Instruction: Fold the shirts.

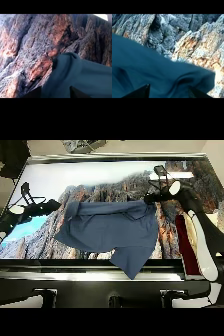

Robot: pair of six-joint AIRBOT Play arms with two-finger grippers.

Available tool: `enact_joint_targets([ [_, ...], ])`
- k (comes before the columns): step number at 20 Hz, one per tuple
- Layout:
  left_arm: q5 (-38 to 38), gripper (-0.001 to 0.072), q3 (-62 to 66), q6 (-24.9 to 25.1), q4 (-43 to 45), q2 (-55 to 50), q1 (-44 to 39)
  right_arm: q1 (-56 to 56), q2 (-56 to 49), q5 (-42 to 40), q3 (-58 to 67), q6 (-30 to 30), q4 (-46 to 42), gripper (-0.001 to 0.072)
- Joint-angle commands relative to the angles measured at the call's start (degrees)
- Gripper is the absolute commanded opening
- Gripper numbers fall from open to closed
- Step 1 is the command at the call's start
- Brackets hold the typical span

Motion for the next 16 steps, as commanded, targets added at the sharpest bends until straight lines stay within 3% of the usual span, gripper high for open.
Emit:
enact_joint_targets([
  [1, -20.6, 0.0449, 6.9, -6.8, 7.2, -1.0, 5.9, -4.5, 4.4, 9.6, 1.3, -1.3, -0.2, 0.0578],
  [3, -30.6, 0.0446, 7.6, -14.0, 15.3, -1.1, 11.3, -9.8, 6.6, 19.2, 1.3, -2.4, -0.7, 0.0568],
  [5, -35.0, 0.0445, 3.6, -15.1, 20.1, -1.2, 14.6, -13.6, 6.6, 29.6, 0.9, -6.2, -1.1, 0.0548],
  [7, -34.6, 0.0445, -2.4, -14.3, 19.7, -1.2, 16.0, -15.2, 6.6, 34.6, -1.1, -8.4, -1.1, 0.0546],
  [16, -25.7, 0.0434, -10.4, -13.0, 15.0, -2.6, 12.4, -14.7, 6.6, 34.1, -6.5, -10.2, 0.6, 0.0544],
])
